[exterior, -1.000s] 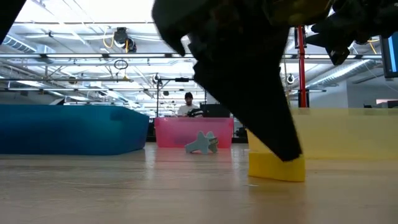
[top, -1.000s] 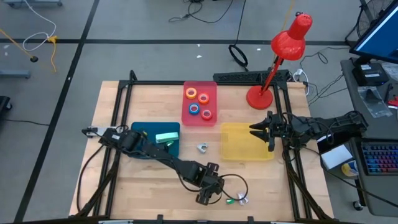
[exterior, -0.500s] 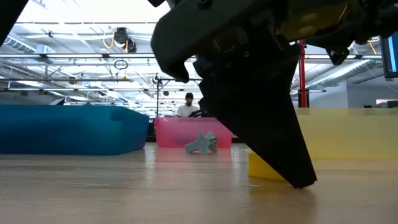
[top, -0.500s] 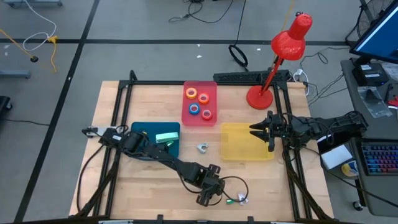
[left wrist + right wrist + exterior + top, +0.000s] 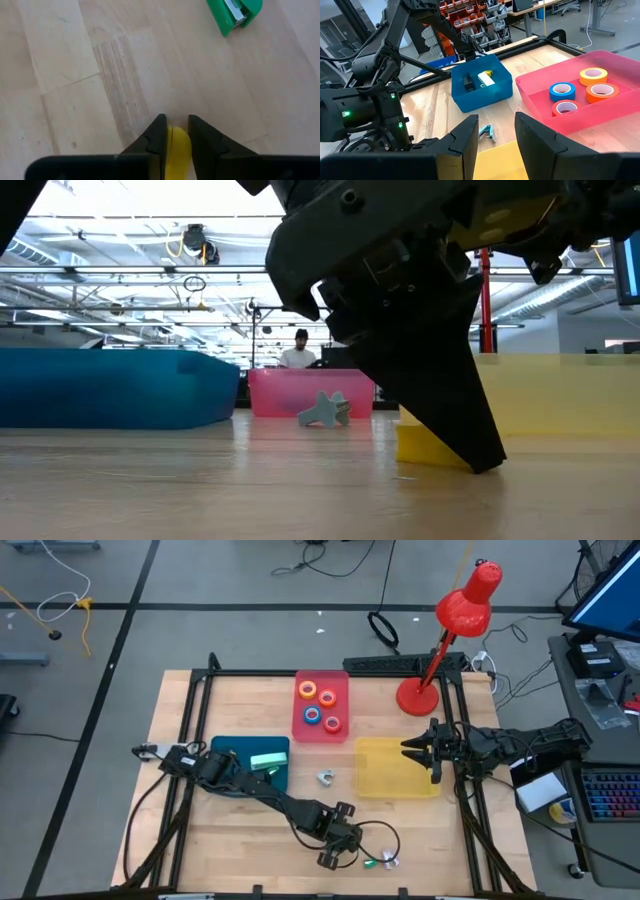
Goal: Pick and place Stapler, Stapler remover, tape
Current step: Put the yellow stapler into the blue bin
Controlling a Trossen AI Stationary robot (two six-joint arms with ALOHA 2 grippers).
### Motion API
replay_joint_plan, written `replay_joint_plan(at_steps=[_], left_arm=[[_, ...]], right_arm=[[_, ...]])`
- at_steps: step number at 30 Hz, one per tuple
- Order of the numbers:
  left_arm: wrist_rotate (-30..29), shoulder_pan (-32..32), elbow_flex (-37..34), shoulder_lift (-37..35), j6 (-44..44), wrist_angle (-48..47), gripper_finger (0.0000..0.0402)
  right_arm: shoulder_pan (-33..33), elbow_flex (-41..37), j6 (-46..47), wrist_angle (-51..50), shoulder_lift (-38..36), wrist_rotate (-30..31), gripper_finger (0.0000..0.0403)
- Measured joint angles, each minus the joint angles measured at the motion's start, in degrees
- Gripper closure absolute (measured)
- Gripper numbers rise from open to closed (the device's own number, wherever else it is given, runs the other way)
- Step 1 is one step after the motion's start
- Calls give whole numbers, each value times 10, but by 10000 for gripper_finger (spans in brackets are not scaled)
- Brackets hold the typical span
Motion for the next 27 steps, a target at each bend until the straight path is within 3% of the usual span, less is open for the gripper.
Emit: replay_joint_plan(at_steps=[8, 14, 20, 23, 27], left_arm=[[-57, 20, -3, -29, -51, -64, 340], [-133, 48, -2, -115, -202, -248, 345], [-266, 75, -9, -181, -312, -477, 344], [-301, 97, -53, -212, -367, -554, 344], [-282, 129, -170, -288, -408, -544, 344]], right_arm=[[0, 0, 0, 0, 0, 0, 280], [0, 0, 0, 0, 0, 0, 280], [0, 0, 0, 4, 0, 0, 280], [0, 0, 0, 4, 0, 0, 280], [0, 0, 0, 4, 0, 0, 280]])
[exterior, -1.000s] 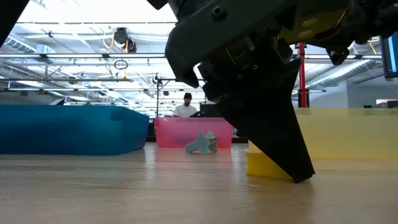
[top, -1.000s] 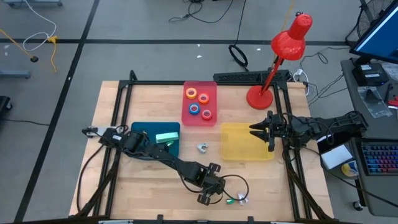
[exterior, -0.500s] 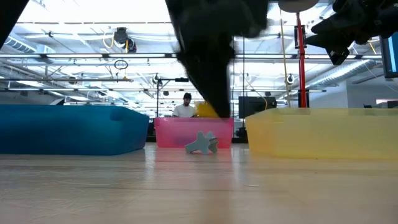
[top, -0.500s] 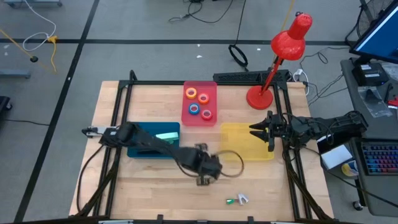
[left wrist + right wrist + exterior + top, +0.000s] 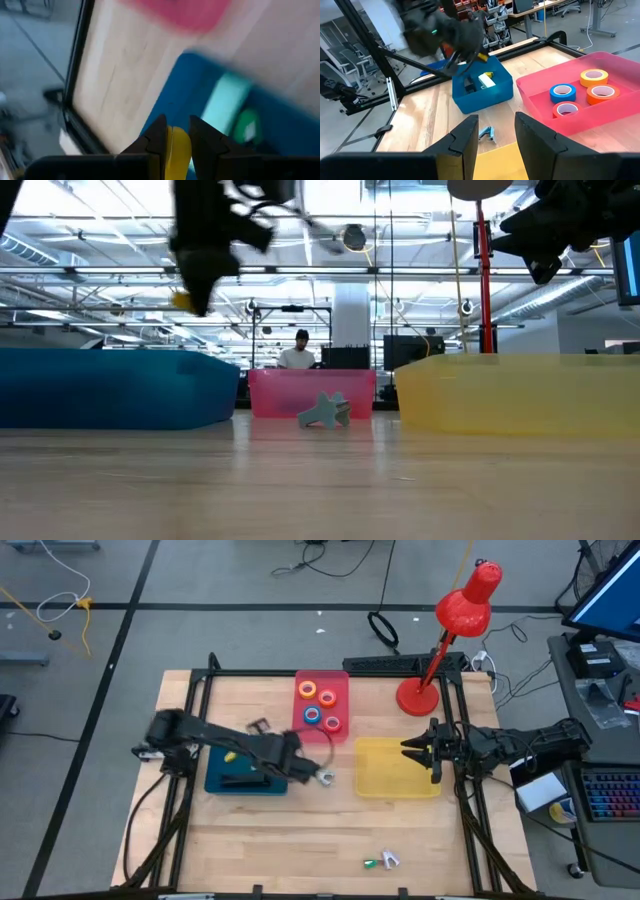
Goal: Pick and place Stapler, Stapler remover, tape
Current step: Put the yellow stapler into the blue bin
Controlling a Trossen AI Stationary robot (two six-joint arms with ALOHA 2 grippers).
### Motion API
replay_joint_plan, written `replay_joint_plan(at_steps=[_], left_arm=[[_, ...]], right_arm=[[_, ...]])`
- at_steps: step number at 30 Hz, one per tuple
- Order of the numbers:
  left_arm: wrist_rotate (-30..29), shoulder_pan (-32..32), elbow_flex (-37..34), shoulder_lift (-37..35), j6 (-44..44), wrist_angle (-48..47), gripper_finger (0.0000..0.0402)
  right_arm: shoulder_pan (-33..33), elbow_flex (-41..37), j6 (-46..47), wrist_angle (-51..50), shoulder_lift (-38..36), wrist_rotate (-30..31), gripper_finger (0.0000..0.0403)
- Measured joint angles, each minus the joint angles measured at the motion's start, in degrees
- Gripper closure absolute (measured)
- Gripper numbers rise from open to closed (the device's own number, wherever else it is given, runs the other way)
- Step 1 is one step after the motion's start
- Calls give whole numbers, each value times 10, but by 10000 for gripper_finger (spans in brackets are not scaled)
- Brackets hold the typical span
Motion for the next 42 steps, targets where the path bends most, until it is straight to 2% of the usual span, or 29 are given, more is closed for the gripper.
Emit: replay_joint_plan(at_steps=[9, 12, 16, 22, 32, 42], left_arm=[[93, 63, -276, -222, -49, 184, 344], [124, 80, -345, -263, -50, 258, 344], [143, 94, -408, -273, -51, 314, 344], [132, 110, -458, -273, -42, 379, 344], [132, 123, -483, -273, -8, 426, 341], [131, 122, -483, -273, 11, 426, 272]], right_arm=[[0, 0, -3, -3, 0, 0, 280], [0, 0, -2, -3, 0, 0, 280], [0, 0, -2, -2, 0, 0, 280], [0, 0, -2, 1, 0, 0, 280], [0, 0, 2, 0, 0, 0, 280], [0, 0, 2, 0, 0, 0, 280]])
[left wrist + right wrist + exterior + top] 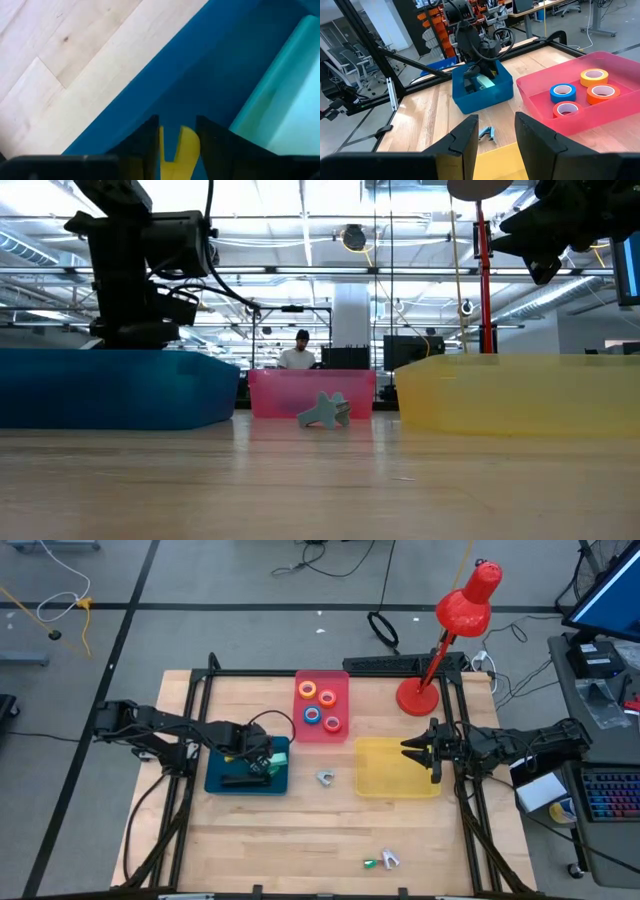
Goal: Pick and place Stapler, Stapler remover, tape
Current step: Put the yellow stapler into the blue bin, then put the green stapler into the blue bin
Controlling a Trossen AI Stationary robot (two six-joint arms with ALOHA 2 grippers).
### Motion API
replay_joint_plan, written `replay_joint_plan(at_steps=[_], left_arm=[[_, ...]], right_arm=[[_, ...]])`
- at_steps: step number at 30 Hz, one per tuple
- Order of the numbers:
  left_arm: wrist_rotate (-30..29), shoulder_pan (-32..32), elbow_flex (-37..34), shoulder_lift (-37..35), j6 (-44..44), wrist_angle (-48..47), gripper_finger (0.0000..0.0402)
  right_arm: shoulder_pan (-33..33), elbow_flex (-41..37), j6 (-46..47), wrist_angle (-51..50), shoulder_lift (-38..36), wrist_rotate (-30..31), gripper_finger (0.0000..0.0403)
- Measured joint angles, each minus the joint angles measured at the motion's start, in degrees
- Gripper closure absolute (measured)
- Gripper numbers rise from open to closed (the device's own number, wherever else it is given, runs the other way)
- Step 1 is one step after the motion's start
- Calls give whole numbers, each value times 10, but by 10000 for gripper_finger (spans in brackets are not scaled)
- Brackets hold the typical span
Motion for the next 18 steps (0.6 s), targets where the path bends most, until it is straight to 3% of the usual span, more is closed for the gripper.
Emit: replay_joint_plan(at_steps=[18], left_arm=[[-1, 0, 0, 0, 0, -1, 214]], right_arm=[[0, 0, 0, 0, 0, -2, 280]])
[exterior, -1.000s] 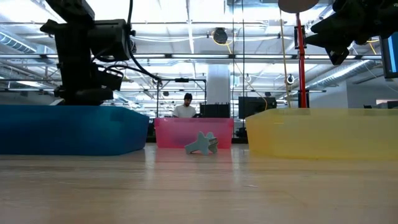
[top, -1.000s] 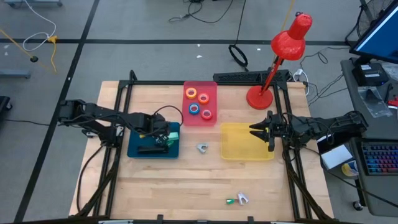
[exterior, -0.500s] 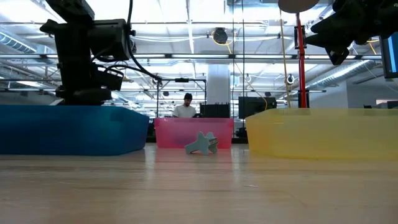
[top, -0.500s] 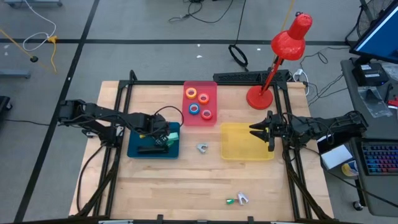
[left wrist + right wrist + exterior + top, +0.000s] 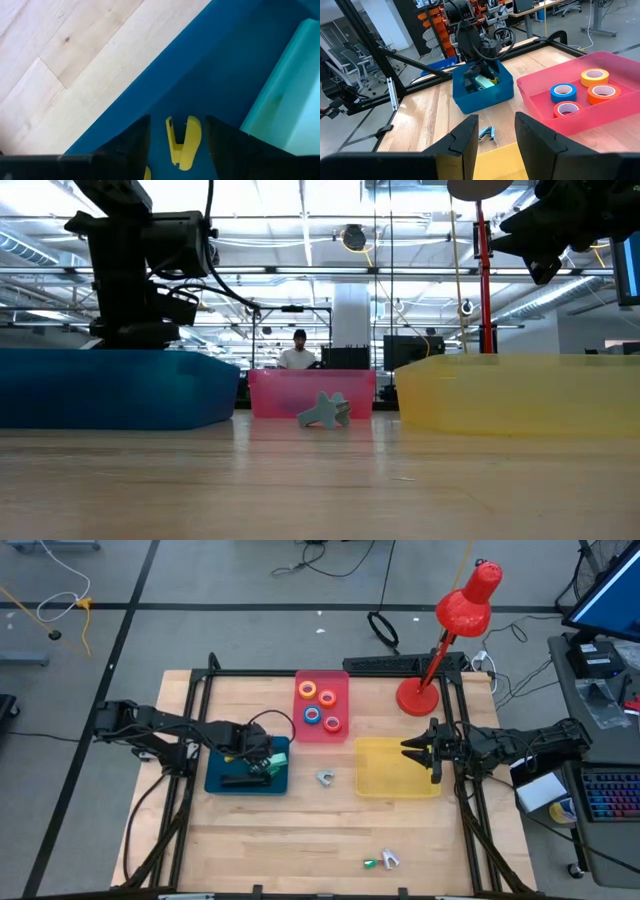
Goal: Pick and place Stapler, Stapler remover, tape
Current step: Put the green stapler into the blue bin
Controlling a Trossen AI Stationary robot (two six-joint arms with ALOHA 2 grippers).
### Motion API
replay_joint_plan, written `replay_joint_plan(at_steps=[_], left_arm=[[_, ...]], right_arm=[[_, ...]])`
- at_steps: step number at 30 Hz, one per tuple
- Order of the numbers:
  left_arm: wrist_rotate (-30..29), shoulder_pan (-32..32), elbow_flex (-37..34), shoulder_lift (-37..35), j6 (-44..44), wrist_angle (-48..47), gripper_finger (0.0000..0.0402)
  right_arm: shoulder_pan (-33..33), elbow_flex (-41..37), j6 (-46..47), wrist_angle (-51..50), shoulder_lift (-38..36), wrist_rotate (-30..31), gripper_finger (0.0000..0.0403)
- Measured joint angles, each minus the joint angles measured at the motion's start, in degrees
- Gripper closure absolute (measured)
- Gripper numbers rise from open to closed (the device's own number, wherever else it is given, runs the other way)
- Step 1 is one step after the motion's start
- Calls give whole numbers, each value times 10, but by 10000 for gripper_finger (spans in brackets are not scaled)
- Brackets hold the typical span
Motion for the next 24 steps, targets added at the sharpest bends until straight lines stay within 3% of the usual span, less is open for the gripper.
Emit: replay_joint_plan(at_steps=[9, 14, 20, 24], left_arm=[[2, -8, 82, -76, -32, -25, 213], [16, -44, 144, -135, -40, -1, 213], [14, -125, 161, -194, -98, 27, 213], [-60, -217, 155, -208, -136, 58, 213]], right_arm=[[0, 0, 0, 5, 0, 0, 280], [0, 0, 58, 5, 0, 0, 280], [1, 0, 132, 4, 0, -1, 280], [1, 0, 141, 7, 3, -62, 280]])
